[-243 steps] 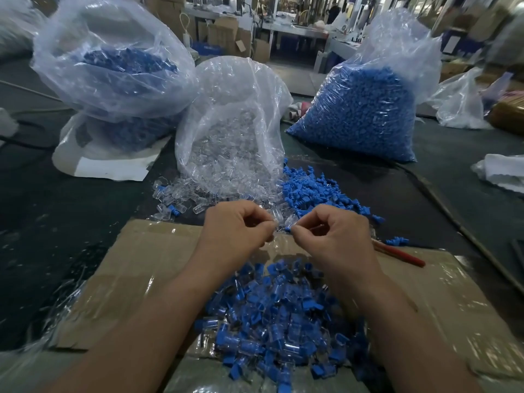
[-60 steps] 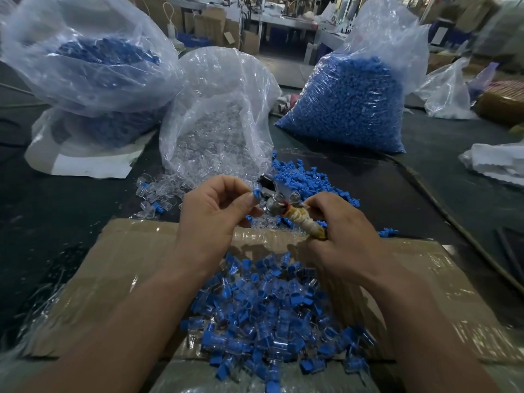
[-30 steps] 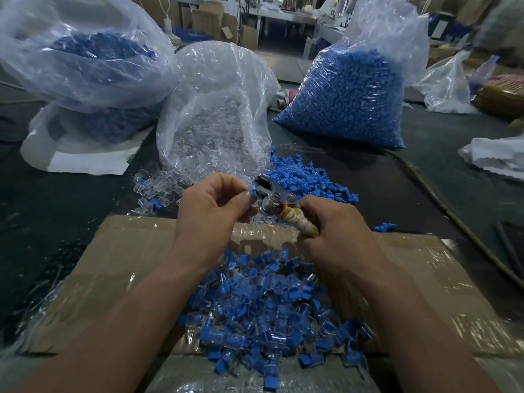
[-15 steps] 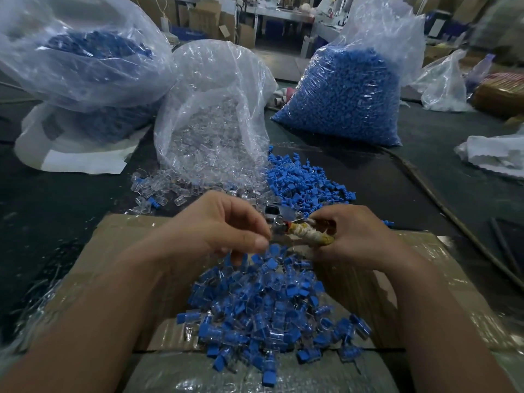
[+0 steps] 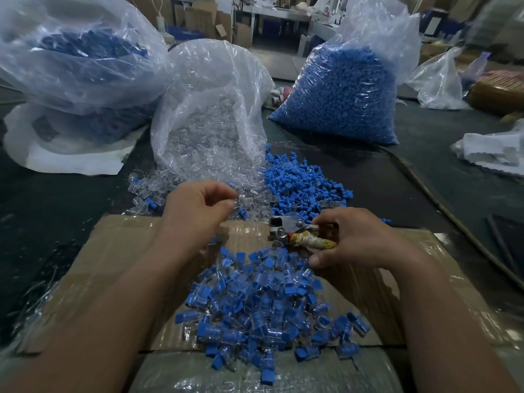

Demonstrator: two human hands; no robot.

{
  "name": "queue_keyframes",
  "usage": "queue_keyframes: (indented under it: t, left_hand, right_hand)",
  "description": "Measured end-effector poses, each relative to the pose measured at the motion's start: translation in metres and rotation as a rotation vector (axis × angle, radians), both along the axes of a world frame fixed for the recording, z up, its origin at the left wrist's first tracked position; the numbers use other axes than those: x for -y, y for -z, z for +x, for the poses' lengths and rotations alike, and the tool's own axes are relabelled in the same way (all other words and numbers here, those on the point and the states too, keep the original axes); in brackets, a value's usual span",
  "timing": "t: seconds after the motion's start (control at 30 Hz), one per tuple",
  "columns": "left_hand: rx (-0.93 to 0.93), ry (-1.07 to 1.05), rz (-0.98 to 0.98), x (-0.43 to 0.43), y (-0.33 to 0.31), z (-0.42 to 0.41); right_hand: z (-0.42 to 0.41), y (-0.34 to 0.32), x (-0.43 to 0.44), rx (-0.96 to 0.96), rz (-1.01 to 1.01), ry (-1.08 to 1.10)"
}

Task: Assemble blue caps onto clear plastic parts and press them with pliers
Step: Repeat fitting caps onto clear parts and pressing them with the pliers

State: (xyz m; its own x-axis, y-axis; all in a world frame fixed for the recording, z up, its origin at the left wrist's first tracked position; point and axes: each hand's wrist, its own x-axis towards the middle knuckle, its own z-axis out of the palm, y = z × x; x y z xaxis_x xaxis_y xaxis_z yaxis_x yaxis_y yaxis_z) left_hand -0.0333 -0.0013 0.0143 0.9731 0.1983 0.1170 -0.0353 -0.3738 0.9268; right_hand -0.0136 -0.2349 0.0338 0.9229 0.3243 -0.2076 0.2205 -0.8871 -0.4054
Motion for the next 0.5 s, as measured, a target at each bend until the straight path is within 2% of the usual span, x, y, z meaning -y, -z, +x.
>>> queue_keyframes:
  t: [0.23,0.5]
  left_hand:
    - [0.170,0.077,0.495,0.004,0.010,0.003]
    - [0.021,0.366,0.668,0.010,0.015,0.003]
  right_hand:
    - [0.001,-0.003,0.011,0.024,-0.085,0.060]
    - [-0.001,-0.005,0.018,-0.093,-0.012,0.098]
